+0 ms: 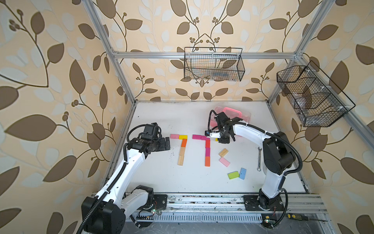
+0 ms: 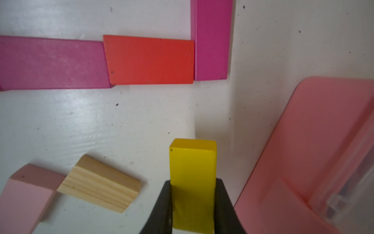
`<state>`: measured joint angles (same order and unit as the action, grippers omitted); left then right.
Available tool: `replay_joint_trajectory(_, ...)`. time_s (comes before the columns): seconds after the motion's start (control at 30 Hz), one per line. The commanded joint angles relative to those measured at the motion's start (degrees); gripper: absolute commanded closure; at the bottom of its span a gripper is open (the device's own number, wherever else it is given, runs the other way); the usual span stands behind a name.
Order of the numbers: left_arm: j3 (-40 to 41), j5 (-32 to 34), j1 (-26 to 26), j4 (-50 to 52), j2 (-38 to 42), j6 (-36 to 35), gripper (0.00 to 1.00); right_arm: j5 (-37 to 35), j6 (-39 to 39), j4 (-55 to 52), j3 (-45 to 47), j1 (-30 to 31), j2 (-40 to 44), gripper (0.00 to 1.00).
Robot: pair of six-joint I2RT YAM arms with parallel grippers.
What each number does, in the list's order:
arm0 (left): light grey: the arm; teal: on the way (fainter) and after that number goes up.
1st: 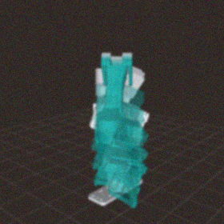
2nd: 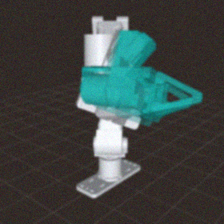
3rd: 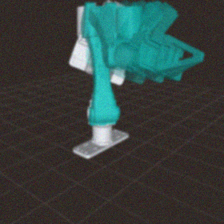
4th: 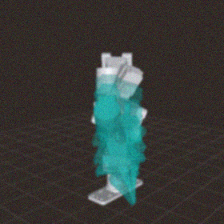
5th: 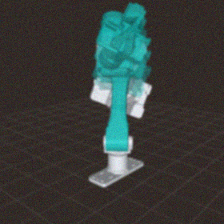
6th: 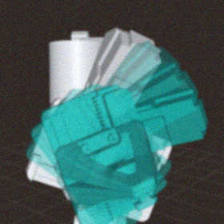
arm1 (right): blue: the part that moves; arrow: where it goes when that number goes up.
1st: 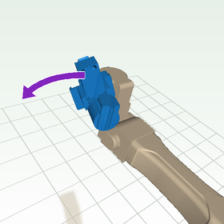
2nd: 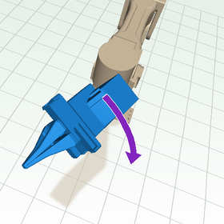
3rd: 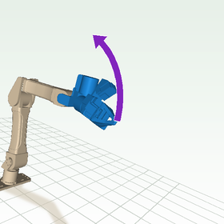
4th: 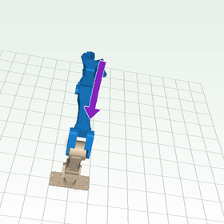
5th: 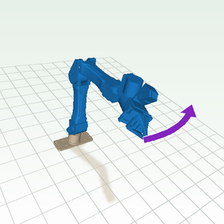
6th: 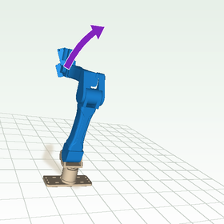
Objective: Assemble the number 7 with building blocks
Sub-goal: Place the building block at the center of the board.
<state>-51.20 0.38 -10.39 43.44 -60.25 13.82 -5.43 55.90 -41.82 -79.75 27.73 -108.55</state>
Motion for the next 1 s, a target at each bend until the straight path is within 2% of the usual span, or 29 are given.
replay_joint_trajectory(0.0, 0.7, 0.2, 0.7, -0.5, 0.4, -0.9, 0.01, 0.5, 3.2, 0.7, -2.1, -0.3, -2.8, 0.97)
replay_joint_trajectory(0.37, 0.6, 0.6, 0.8, -0.4, 0.0, -0.8, 0.01, 3.8, 2.7, 2.6, -2.5, -1.9, -6.1, 0.94)
replay_joint_trajectory(0.6, 0.6, 0.9, 0.7, -0.3, 0.0, -0.7, 0.01, 4.0, 2.1, 2.2, -2.1, -2.0, -7.3, 0.78)
replay_joint_trajectory(0.77, 0.6, 1.0, 0.8, -0.3, 0.2, -0.6, 0.01, 3.4, 1.0, 3.9, -1.0, -2.5, -6.7, 0.58)
replay_joint_trajectory(0.9, 0.6, 1.0, 0.8, -0.2, 0.2, -0.6, 0.01, 3.3, 0.3, 4.8, -0.3, -2.9, -5.6, 0.47)
replay_joint_trajectory(0.93, 0.6, 1.0, 0.7, -0.3, 0.2, -0.6, 0.01, 3.3, 0.2, 4.9, -0.3, -3.0, -5.4, 0.30)
replay_joint_trajectory(0.97, 0.6, 1.1, 0.8, -0.2, 0.3, -0.6, 0.01, 3.1, -0.1, 5.1, -0.3, -3.0, -5.2, 0.00)
